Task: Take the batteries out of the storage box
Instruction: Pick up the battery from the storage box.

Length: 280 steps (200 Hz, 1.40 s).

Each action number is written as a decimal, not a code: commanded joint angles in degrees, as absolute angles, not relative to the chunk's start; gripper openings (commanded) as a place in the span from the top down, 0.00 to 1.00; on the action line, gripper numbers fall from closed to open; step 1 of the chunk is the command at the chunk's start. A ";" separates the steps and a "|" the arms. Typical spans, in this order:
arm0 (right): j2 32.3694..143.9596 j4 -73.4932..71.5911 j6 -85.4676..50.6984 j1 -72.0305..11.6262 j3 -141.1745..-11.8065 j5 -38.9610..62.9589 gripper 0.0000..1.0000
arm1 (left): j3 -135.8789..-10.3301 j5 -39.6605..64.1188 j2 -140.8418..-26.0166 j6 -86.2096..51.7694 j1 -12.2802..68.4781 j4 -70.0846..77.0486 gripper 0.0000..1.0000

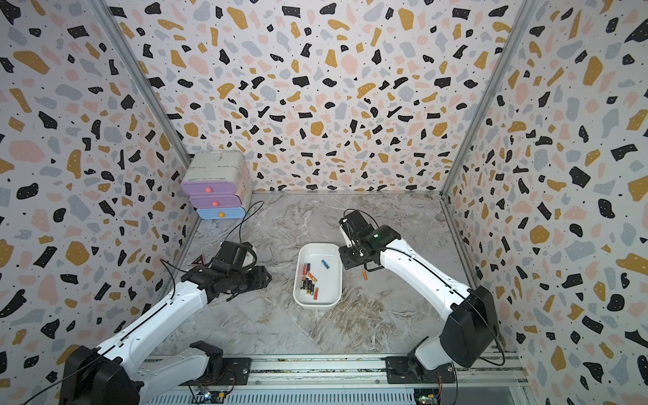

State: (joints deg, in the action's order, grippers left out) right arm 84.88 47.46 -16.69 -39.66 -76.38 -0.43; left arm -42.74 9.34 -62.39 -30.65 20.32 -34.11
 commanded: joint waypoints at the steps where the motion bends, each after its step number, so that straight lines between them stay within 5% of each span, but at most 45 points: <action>1: 90.56 48.71 -11.30 -41.78 -77.69 5.82 0.48 | -42.07 9.05 -62.38 -29.74 20.10 -32.50 0.42; 123: 116.99 52.47 -1.58 -43.59 -96.18 2.68 0.50 | -42.58 16.60 -56.83 -27.96 20.13 -32.62 0.25; 280: 126.55 46.51 -3.12 -43.59 -99.71 -0.91 0.59 | -42.89 15.91 -55.23 -27.33 20.11 -33.19 0.22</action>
State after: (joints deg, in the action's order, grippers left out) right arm 125.47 46.13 -3.18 -43.53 -98.10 -1.74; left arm -42.61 15.79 -55.09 -28.23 20.32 -34.20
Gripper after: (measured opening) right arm 0.445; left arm 0.784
